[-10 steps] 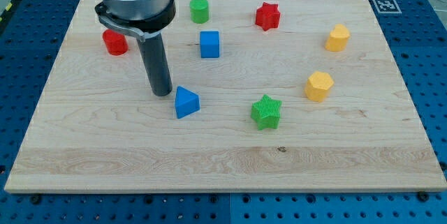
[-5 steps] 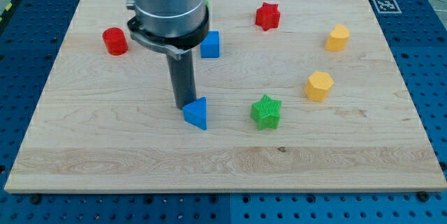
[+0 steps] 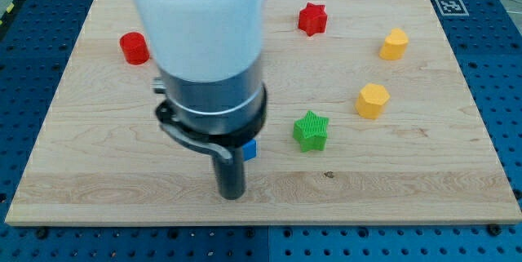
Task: Place the blue triangle to left green star
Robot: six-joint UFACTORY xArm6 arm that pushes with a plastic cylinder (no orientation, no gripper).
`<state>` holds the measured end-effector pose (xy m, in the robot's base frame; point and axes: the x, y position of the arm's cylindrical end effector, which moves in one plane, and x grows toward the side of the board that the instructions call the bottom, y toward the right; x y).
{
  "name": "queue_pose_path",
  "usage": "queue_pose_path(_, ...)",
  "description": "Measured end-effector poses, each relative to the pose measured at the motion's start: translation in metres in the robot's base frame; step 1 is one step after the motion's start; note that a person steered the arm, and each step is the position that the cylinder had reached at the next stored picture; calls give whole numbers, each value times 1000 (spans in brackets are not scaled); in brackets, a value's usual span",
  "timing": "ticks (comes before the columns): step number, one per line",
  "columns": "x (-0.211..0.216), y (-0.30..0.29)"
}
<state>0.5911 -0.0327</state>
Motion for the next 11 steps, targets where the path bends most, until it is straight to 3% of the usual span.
queue_pose_path(6, -62, -16)
queue_pose_path(9, -61, -56)
queue_pose_path(11, -93, -37)
